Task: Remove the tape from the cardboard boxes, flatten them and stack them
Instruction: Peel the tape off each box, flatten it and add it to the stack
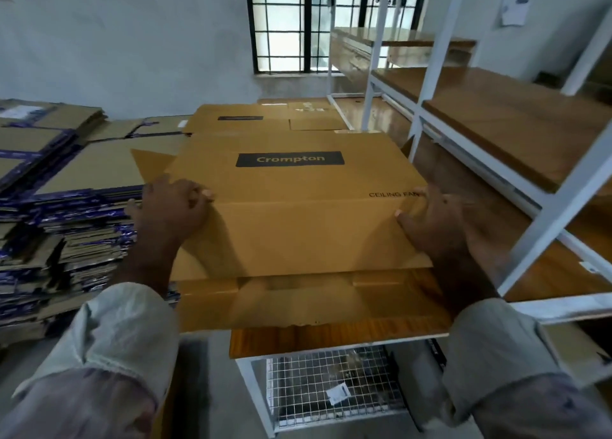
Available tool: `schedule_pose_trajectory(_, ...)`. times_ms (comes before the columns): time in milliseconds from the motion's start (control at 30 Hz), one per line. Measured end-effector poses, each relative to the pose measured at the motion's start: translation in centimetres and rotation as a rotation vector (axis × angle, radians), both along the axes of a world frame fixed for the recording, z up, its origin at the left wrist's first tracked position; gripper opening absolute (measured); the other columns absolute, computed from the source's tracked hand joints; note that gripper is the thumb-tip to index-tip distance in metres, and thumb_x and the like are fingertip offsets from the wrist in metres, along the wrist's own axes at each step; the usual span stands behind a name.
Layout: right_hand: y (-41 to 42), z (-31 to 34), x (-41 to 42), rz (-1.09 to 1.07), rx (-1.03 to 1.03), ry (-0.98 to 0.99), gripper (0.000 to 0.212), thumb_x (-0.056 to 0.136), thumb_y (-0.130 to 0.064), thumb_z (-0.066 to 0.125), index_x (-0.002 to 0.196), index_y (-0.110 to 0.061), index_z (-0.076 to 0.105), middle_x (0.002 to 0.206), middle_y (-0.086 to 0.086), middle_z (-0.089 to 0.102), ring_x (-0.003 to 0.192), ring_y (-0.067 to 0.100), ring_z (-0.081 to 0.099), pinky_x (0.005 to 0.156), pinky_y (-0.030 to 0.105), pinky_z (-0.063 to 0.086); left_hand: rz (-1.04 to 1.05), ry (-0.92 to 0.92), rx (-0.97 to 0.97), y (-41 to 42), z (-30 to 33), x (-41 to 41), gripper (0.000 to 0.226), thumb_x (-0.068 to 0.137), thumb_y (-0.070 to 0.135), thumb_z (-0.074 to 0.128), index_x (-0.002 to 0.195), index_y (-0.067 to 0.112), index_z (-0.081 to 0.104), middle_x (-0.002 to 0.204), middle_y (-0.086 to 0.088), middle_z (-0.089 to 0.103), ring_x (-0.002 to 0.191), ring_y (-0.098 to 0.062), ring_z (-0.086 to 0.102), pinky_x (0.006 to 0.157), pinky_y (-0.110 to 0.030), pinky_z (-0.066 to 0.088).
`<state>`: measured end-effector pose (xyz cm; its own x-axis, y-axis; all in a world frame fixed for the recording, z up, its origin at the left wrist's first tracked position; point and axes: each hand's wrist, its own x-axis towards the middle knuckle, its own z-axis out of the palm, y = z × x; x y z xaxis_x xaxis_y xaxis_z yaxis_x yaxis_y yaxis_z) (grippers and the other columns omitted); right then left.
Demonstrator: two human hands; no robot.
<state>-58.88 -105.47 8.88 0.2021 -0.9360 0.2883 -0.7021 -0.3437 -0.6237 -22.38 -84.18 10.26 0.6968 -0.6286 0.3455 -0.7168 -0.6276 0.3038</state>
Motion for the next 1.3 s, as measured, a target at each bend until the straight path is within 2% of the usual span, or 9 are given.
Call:
schedule_pose_trajectory(167, 1.5, 0.3, 0.3, 0.042, 0.005, 0.096, 0.075, 0.089, -0.039, 0.074, 0.153, -0.022, 0.039, 0.157, 0.021, 0.034, 0.142, 0.04, 0.036, 0.11, 0.049, 0.036, -0.415, -0.203, 0.214, -0.1, -3.1, -7.1, 0.118, 0.067, 0.097, 0.048, 0.161, 0.039, 0.008, 0.17, -0.006, 0.001, 0.155, -0.036, 0.006, 0.113, -0.074, 0.012)
schedule_pose_trajectory(233, 2.1, 0.3, 0.6, 0.006, 0.03, 0.134, 0.08, 0.089, -0.04, 0.073, 0.157, -0.022, 0.034, 0.161, 0.024, 0.025, 0.145, 0.043, 0.033, 0.113, 0.051, 0.034, -0.375, -0.295, 0.321, -0.4, -4.7, -8.8, 0.133, 0.064, 0.091, 0.061, 0.158, 0.04, -0.017, 0.168, -0.008, -0.023, 0.155, -0.04, -0.011, 0.111, -0.079, 0.012)
schedule_pose_trajectory(367, 3.4, -0.6, 1.4, -0.024, 0.017, 0.193, 0.086, 0.082, -0.054, 0.069, 0.154, -0.022, 0.035, 0.16, 0.023, 0.028, 0.142, 0.045, 0.035, 0.113, 0.061, 0.036, -0.268, -0.415, 0.333, -0.2, -6.1, -9.1, 0.125, 0.079, 0.066, 0.069, 0.154, 0.035, -0.026, 0.164, -0.016, -0.03, 0.153, -0.043, -0.015, 0.11, -0.077, 0.02)
schedule_pose_trajectory(533, 9.8, -2.7, 3.8, 0.197, -0.16, 0.137, 0.057, 0.09, -0.041, 0.069, 0.142, -0.026, 0.049, 0.155, 0.008, 0.039, 0.146, 0.03, 0.034, 0.114, 0.06, 0.033, -0.45, -0.32, 0.327, 1.2, -4.2, -8.3, 0.121, 0.072, 0.067, 0.075, 0.161, 0.035, 0.0, 0.169, -0.012, -0.008, 0.156, -0.038, -0.002, 0.112, -0.069, 0.027)
schedule_pose_trajectory(633, 14.1, -4.0, 5.0, 0.289, -0.48, -0.045, 0.029, 0.089, -0.037, 0.063, 0.112, -0.02, 0.069, 0.119, 0.002, 0.063, 0.114, 0.023, 0.056, 0.098, 0.048, 0.041, -0.545, -0.232, 0.368, 2.7, -0.6, -8.2, 0.097, 0.082, 0.075, 0.061, 0.16, 0.039, 0.016, 0.167, 0.001, 0.015, 0.154, -0.024, 0.017, 0.117, -0.056, 0.028)
schedule_pose_trajectory(733, 16.2, -5.3, 5.9, 0.352, -0.619, -0.114, 0.019, 0.086, -0.034, 0.062, 0.092, -0.019, 0.071, 0.096, -0.002, 0.063, 0.09, 0.022, 0.057, 0.079, 0.039, 0.041, -0.564, -0.126, 0.271, 3.7, 3.8, -8.2, 0.082, 0.078, 0.085, 0.041, 0.146, 0.038, 0.05, 0.145, 0.01, 0.05, 0.126, -0.016, 0.051, 0.09, -0.036, 0.041)
schedule_pose_trajectory(900, 15.0, -6.3, 7.1, 0.413, -0.458, -0.101, 0.026, 0.089, -0.035, 0.058, 0.102, -0.016, 0.07, 0.102, 0.0, 0.063, 0.095, 0.02, 0.057, 0.077, 0.037, 0.049, -0.51, -0.238, 0.171, 1.9, 8.0, -6.8, 0.088, 0.072, 0.091, 0.02, 0.106, 0.03, 0.072, 0.088, 0.002, 0.069, 0.082, -0.017, 0.062, 0.062, -0.028, 0.042)
schedule_pose_trajectory(1067, 11.6, -6.0, 8.0, 0.369, -0.206, 0.035, 0.044, 0.088, -0.045, 0.053, 0.121, -0.018, 0.063, 0.119, 0.004, 0.06, 0.111, 0.025, 0.057, 0.085, 0.034, 0.049, -0.549, -0.041, 0.299, -1.2, 13.3, -4.6, 0.091, 0.077, 0.087, 0.025, 0.123, 0.024, 0.072, 0.117, -0.008, 0.072, 0.099, -0.024, 0.061, 0.093, -0.046, 0.051)
schedule_pose_trajectory(1300, 7.0, -5.9, 8.2, 0.311, 0.262, 0.039, 0.086, 0.092, -0.042, 0.074, 0.16, -0.019, 0.027, 0.162, 0.006, 0.036, 0.144, 0.03, 0.041, 0.111, 0.042, 0.044, -0.615, -0.155, 0.302, 0.1, 10.5, -6.1, 0.058, 0.084, 0.08, 0.042, 0.103, 0.032, 0.069, 0.1, 0.002, 0.071, 0.094, -0.021, 0.065, 0.076, -0.036, 0.048)
